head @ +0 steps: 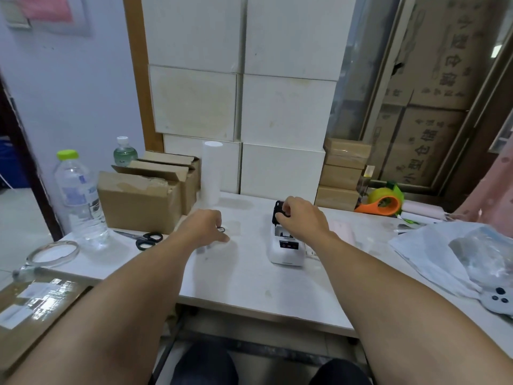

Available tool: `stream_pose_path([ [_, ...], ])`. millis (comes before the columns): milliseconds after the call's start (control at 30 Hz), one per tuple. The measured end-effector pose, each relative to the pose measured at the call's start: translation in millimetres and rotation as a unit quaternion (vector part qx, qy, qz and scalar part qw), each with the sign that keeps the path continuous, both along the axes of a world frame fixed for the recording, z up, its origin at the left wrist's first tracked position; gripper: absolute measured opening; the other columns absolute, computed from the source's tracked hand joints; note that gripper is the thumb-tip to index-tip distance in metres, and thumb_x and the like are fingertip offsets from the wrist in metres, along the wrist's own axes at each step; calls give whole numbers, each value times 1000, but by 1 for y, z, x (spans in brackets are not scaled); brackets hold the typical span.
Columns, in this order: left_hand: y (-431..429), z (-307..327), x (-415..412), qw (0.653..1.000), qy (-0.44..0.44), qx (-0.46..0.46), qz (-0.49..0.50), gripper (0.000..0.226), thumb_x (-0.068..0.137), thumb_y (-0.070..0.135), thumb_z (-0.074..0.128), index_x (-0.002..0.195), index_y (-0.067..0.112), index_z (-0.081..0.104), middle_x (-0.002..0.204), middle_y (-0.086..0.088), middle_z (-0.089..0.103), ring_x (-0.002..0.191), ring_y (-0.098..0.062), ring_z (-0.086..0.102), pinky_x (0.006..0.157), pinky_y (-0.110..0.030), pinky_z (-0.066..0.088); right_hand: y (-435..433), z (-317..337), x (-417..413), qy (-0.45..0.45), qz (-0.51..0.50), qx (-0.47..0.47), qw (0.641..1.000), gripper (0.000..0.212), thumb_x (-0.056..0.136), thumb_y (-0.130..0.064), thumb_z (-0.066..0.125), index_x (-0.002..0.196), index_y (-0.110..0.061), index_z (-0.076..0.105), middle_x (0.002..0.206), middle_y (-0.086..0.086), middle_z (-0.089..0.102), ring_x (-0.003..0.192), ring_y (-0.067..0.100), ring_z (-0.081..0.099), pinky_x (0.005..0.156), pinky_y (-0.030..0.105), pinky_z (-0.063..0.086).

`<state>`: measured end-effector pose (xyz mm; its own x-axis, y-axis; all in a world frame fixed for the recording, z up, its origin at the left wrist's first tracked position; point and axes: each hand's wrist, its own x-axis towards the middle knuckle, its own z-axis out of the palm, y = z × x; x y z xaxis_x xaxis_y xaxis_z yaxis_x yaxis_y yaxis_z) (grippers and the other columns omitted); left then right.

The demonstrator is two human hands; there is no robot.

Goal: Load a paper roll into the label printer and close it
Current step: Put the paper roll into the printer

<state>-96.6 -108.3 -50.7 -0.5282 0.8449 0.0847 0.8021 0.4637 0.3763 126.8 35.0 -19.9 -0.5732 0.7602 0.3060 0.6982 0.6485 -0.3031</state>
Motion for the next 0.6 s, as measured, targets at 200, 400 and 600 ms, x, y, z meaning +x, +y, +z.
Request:
stream_pose_path([
  [200,4,-11,3,1000,6,14,-4,37,79,38,79,101,17,59,102,-2,64,92,-24,61,76,-37,52,0,-12,2,-15,-7,-16,1000,23,95,-35,58,109,-18,63,114,3,66,93,29,60,73,36,44],
  [400,9,-11,2,999,-24,37,-18,36,77,32,84,99,14,61,97,-2,65,90,-25,64,66,-31,47,4,-16,3,-13,-7,-34,999,28,95,-39,59,116,-21,63,114,1,69,96,27,61,74,35,45],
  [600,13,-10,2,998,-38,47,-18,35,75,32,86,96,14,65,98,-2,67,91,-25,65,75,-36,53,2,-17,-6,-23,28,-82,996,35,93,-45,60,120,-23,63,118,-1,70,106,26,64,86,39,53],
])
